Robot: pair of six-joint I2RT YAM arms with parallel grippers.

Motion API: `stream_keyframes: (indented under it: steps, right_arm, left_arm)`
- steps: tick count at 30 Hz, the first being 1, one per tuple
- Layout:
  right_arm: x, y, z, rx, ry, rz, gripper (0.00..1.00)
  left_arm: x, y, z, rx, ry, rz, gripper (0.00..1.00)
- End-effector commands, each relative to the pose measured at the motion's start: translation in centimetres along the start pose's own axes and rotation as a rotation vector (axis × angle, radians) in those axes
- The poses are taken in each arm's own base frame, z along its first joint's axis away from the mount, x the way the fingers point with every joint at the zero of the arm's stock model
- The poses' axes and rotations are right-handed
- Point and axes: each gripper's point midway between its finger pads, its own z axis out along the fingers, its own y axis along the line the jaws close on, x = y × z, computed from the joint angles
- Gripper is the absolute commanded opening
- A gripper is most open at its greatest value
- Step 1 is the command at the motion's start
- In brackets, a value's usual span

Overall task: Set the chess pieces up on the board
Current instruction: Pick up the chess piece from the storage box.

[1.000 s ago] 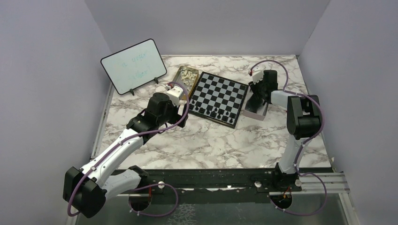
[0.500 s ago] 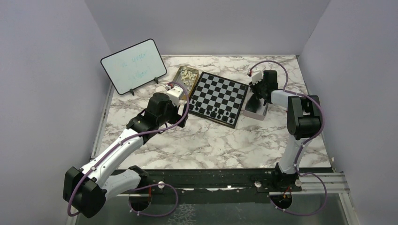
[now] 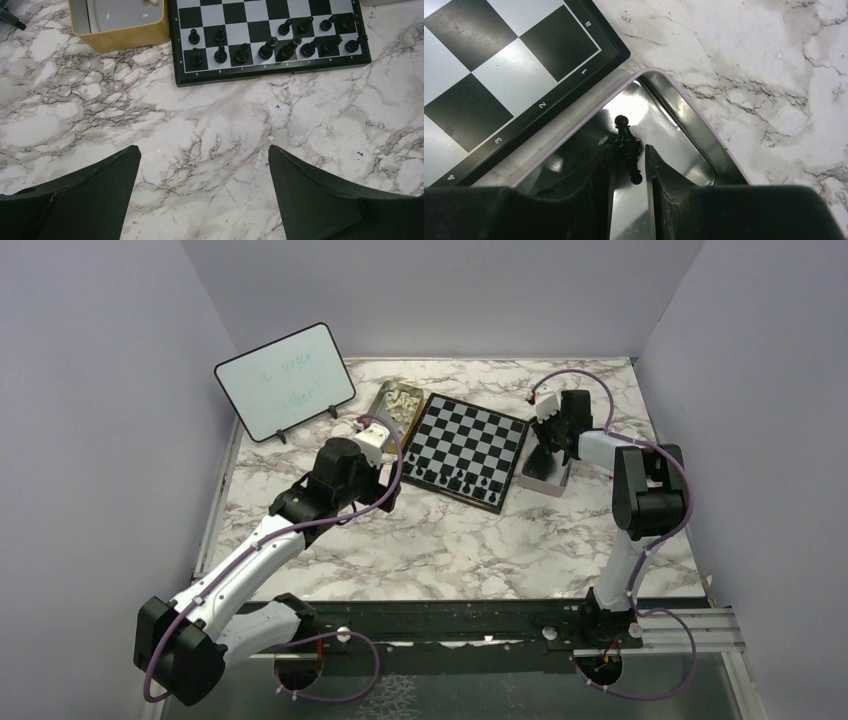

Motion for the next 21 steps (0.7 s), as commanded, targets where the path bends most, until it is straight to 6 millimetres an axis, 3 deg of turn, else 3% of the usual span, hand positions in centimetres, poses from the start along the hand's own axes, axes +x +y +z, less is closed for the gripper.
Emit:
stream_keyframes:
  steps: [1,8,14,21]
  right_arm:
    - [1.1,0.0,-0.8,0.021,0.051,0.017,0.35]
    - [1.8,0.4,-1.0,0.011,0.072,0.027,0.35]
    - [2.1,1.1,-1.0,-0.023,0.093,0.043,0.29]
    - [2.6,1.3,-1.4,-0.026,0.113,0.047,0.31]
  left_arm:
    - [-1.3,0.2,-0.5,-0.014,-0.05,0.012,0.99]
    - [-1.3,0.2,-0.6,-0.015,-0.052,0.013,0.99]
    - [-1.4,0.2,-0.6,-0.013,-0.054,0.012,0.99]
    - [-1.4,0.2,-0.7,-0.01,-0.054,0.012,0.99]
